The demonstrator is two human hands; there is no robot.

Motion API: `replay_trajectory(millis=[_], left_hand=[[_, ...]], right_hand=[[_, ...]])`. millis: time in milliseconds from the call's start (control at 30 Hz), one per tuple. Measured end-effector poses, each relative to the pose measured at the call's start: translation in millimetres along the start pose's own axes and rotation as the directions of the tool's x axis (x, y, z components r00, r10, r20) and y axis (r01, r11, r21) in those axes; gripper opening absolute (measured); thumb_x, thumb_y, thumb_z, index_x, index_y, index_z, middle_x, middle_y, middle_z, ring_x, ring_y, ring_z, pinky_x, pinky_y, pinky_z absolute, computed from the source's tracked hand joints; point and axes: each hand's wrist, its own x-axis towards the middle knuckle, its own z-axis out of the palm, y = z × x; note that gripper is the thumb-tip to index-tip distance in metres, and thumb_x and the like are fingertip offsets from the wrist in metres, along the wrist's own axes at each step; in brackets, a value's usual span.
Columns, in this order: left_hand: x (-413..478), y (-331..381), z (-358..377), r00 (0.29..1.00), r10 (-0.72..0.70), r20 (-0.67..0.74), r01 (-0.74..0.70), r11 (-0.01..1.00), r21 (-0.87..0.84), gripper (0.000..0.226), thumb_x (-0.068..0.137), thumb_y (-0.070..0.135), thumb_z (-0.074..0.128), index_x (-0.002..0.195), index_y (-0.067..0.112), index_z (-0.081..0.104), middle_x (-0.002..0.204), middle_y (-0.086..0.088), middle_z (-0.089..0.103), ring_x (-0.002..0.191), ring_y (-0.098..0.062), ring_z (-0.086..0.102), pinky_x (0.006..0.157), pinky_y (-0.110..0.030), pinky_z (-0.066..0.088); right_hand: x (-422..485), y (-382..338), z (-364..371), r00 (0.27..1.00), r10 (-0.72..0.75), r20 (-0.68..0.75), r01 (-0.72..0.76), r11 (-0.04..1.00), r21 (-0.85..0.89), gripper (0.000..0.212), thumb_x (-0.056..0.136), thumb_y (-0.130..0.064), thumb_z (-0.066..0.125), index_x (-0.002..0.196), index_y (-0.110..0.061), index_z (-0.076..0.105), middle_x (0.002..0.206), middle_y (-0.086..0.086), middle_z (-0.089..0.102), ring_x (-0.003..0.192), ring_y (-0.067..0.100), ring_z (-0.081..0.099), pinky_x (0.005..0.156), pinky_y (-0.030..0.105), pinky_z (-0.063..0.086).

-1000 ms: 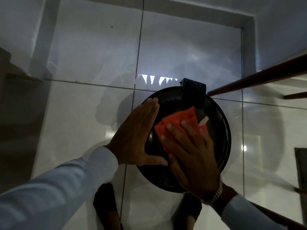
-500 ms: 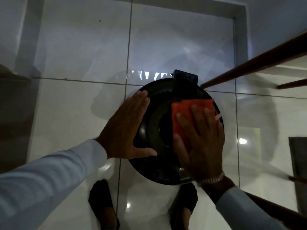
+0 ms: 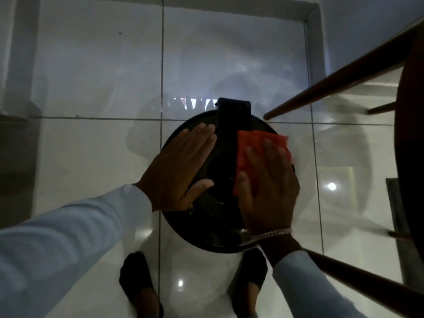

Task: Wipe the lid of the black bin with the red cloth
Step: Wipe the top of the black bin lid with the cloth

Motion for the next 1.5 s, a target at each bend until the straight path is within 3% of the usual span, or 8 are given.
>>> replay_trajectory(millis=[100,467,700,933,1100,1200,1333,1500], left_hand=[[-2,0,2,1.0,-0.018,0.006,0.019,0.999,-0.031,0.067,0.095,0.032,0.035,0.151,0.0,0.02,0.162,-0.019,0.018,0.153,-0.031,0.012,0.123,-0.051,0.018],[1,-1,3,1.0,-0.009,0.002,0.009,1.0,0.013,0.063,0.094,0.027,0.03,0.151,0.001,0.021,0.162,-0.019,0.02,0.153,-0.031,0.013,0.124,-0.049,0.015],[0,0,2,0.999,-0.029,0.038,0.028,0.999,0.018,0.065,0.093,0.027,0.031,0.151,0.0,0.02,0.162,-0.02,0.02,0.153,-0.032,0.012,0.124,-0.048,0.014],[1,-4,6,0.999,-0.03,0.044,0.029,0.999,0.035,0.066,0.094,0.031,0.03,0.152,0.001,0.018,0.163,-0.019,0.017,0.153,-0.03,0.009,0.126,-0.042,0.006],[2,-1,8,0.999,-0.049,0.025,0.048,0.998,0.034,0.067,0.093,0.03,0.03,0.152,0.001,0.018,0.163,-0.018,0.015,0.153,-0.03,0.009,0.126,-0.041,0.004],[2,1,7,0.998,-0.055,0.015,0.054,0.998,0.013,0.068,0.091,0.028,0.033,0.152,0.001,0.018,0.162,-0.018,0.016,0.153,-0.03,0.01,0.126,-0.042,0.006],[1,1,11,0.999,-0.052,0.015,0.052,0.998,0.024,0.069,0.09,0.027,0.034,0.152,0.003,0.018,0.163,-0.017,0.017,0.153,-0.03,0.01,0.125,-0.048,0.01],[1,16,-4,0.986,-0.118,0.114,0.109,0.99,0.087,0.068,0.09,0.024,0.035,0.152,0.001,0.017,0.163,-0.02,0.016,0.152,-0.034,0.01,0.123,-0.054,0.015]], right_hand=[[-41,-8,-4,0.986,0.159,-0.045,-0.156,0.987,0.048,0.052,0.09,-0.035,0.048,0.138,-0.015,0.048,0.154,0.017,0.037,0.145,0.039,0.028,0.116,0.063,0.027],[-72,-2,-4,0.945,-0.298,0.134,0.306,0.951,-0.046,0.044,0.089,-0.039,0.054,0.132,-0.028,0.055,0.147,0.005,0.05,0.145,0.03,0.033,0.112,0.06,0.03],[-76,-8,5,1.0,-0.006,0.002,0.006,0.996,0.084,0.039,0.083,-0.034,0.053,0.122,-0.029,0.056,0.147,0.003,0.043,0.147,0.029,0.024,0.11,0.067,0.026],[-66,7,3,0.923,-0.368,0.115,0.375,0.926,-0.049,0.047,0.09,-0.043,0.049,0.135,-0.03,0.051,0.15,0.004,0.046,0.144,0.031,0.032,0.112,0.064,0.026],[-48,17,7,0.989,0.121,-0.087,-0.112,0.988,0.107,0.046,0.091,-0.04,0.047,0.134,-0.024,0.048,0.153,0.015,0.038,0.145,0.035,0.029,0.12,0.051,0.025],[-51,-1,7,0.898,0.425,-0.115,-0.397,0.894,0.206,0.052,0.09,-0.042,0.043,0.138,-0.023,0.046,0.156,0.013,0.035,0.146,0.027,0.03,0.123,0.033,0.017],[-69,-39,9,0.747,0.656,-0.11,-0.614,0.743,0.266,0.054,0.088,-0.043,0.042,0.139,-0.026,0.043,0.156,0.013,0.033,0.138,0.034,0.038,0.109,0.052,0.039],[-105,-115,-2,0.555,0.828,0.083,-0.754,0.458,0.471,0.062,0.075,-0.04,0.046,0.137,-0.038,0.043,0.154,0.005,0.034,0.129,0.021,0.042,0.1,0.045,0.043]])
